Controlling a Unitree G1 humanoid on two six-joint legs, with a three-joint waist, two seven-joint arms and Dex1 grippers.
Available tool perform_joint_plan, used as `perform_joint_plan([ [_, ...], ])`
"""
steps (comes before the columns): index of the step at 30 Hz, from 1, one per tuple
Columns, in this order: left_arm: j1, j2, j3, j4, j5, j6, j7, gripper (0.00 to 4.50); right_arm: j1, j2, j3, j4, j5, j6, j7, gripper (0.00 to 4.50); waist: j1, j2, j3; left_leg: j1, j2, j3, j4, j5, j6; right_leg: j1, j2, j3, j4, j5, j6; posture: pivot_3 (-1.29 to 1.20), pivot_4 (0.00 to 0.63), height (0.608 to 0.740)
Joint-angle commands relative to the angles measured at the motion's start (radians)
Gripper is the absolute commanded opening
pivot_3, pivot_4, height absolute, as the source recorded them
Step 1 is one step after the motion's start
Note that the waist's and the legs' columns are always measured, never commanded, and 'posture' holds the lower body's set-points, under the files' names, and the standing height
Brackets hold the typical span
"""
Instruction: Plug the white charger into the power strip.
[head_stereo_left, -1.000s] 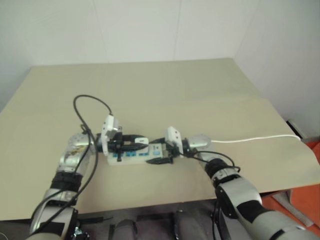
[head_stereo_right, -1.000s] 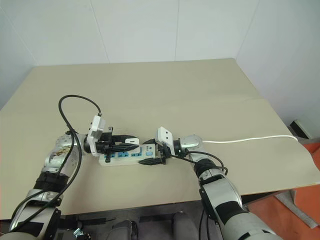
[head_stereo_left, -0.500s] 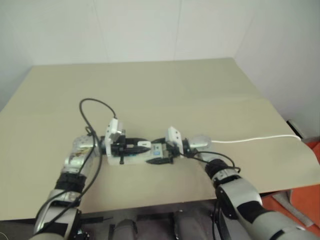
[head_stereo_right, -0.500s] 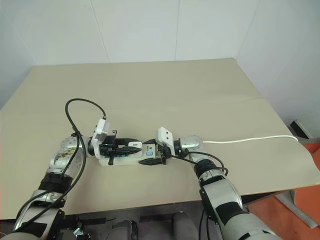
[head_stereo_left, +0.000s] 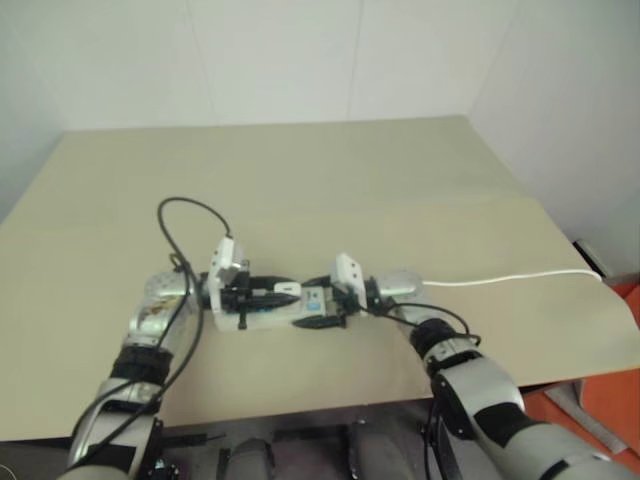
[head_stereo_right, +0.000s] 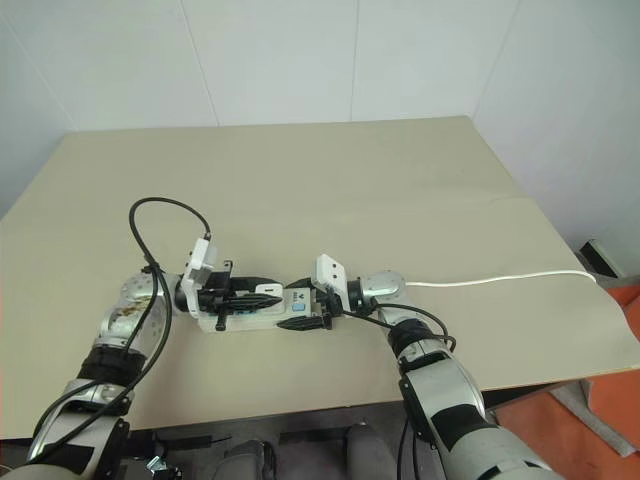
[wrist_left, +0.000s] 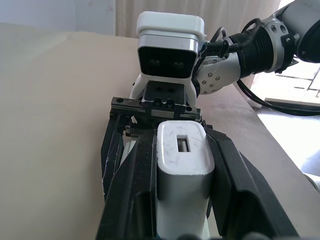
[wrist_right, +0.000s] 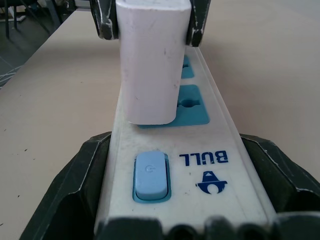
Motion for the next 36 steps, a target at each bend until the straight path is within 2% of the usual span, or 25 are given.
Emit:
perform_joint_plan([
  [1, 0.045, 0.028, -0.026, 0.033, 0.054, -0.03, -0.028, 1.03, 0.02, -0.011, 0.006, 0.018, -0.023, 0.031, -0.01, 3.43, 0.0, 0.0, 0.0, 0.0, 0.0, 0.0, 0.0, 0.0, 0.0, 0.0, 0.0, 0.0, 0.0, 0.0, 0.0, 0.0, 0.15, 0.74],
  [12, 0.066, 0.03, -0.045, 0.115, 0.088, -0.122, -0.018, 1.03, 0.021, -0.015, 0.007, 0.015, -0.023, 0.032, -0.007, 3.43, -0.001, 0.0, 0.0, 0.001, 0.0, 0.0, -0.001, 0.0, 0.0, 0.0, 0.0, 0.0, 0.0, 0.0, 0.0, 0.0, 0.15, 0.74],
  [23, 0.061, 0.042, -0.069, 0.107, 0.089, -0.083, -0.013, 1.03, 0.021, -0.018, 0.006, 0.013, -0.022, 0.033, -0.007, 3.43, -0.001, 0.001, -0.001, 0.002, 0.0, 0.0, -0.001, 0.0, 0.0, 0.001, 0.0, 0.0, 0.0, -0.001, 0.001, 0.0, 0.15, 0.74],
  [33, 0.039, 0.053, -0.049, 0.032, 0.063, -0.035, -0.015, 4.21, 0.018, -0.009, 0.007, 0.015, -0.022, 0.031, -0.01, 3.43, 0.003, 0.004, -0.003, 0.002, 0.0, 0.0, -0.001, 0.0, 0.0, 0.001, 0.0, 0.001, 0.0, -0.002, 0.003, 0.0, 0.15, 0.74],
  [34, 0.036, 0.053, -0.04, 0.021, 0.058, -0.04, -0.013, 4.48, 0.018, -0.008, 0.007, 0.016, -0.023, 0.03, -0.011, 3.43, 0.003, 0.004, -0.003, 0.002, 0.0, 0.0, -0.001, 0.0, 0.0, 0.001, 0.0, 0.001, -0.001, -0.002, 0.003, 0.0, 0.15, 0.74],
  [36, 0.028, 0.058, -0.019, -0.018, 0.038, -0.036, -0.008, 4.48, 0.019, -0.006, 0.008, 0.016, -0.023, 0.029, -0.01, 3.43, 0.003, 0.004, -0.003, 0.001, 0.0, 0.0, -0.001, 0.0, 0.0, 0.001, 0.0, 0.001, -0.001, -0.002, 0.003, 0.0, 0.15, 0.74],
])
